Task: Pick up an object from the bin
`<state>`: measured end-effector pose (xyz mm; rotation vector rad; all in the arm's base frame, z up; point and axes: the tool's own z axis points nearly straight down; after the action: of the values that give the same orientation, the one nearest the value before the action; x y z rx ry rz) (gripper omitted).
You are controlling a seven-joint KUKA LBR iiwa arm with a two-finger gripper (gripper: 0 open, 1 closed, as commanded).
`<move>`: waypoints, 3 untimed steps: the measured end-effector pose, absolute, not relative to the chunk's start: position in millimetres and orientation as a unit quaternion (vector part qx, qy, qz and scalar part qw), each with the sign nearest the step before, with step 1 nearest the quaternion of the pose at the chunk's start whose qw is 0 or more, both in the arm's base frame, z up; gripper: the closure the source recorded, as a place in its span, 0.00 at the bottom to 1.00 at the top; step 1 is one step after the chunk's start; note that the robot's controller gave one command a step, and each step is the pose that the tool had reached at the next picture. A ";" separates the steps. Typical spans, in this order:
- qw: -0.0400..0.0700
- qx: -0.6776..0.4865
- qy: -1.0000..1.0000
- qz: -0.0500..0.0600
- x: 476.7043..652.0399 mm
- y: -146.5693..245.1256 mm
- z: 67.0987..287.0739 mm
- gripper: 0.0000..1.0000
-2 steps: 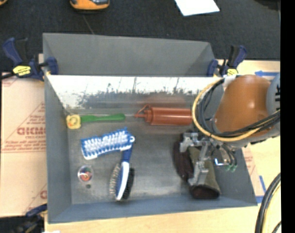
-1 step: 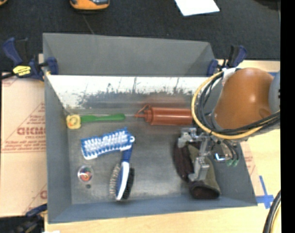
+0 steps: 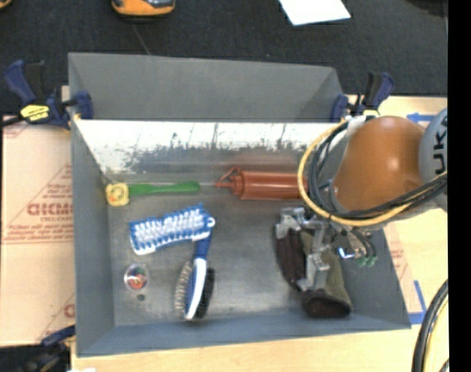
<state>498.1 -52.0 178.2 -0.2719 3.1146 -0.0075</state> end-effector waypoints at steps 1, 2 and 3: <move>0.001 -0.169 0.986 -0.002 489.5 -40.8 172.5 0.00; 0.001 -0.158 0.987 -0.001 484.3 -32.0 245.7 0.00; 0.003 -0.204 0.979 -0.003 508.7 -72.7 330.1 0.00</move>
Offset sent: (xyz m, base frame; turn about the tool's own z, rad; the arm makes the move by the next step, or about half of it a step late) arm -0.0211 0.0302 0.1439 -0.0468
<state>508.7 -72.7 330.1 -0.6402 3.0705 -0.0089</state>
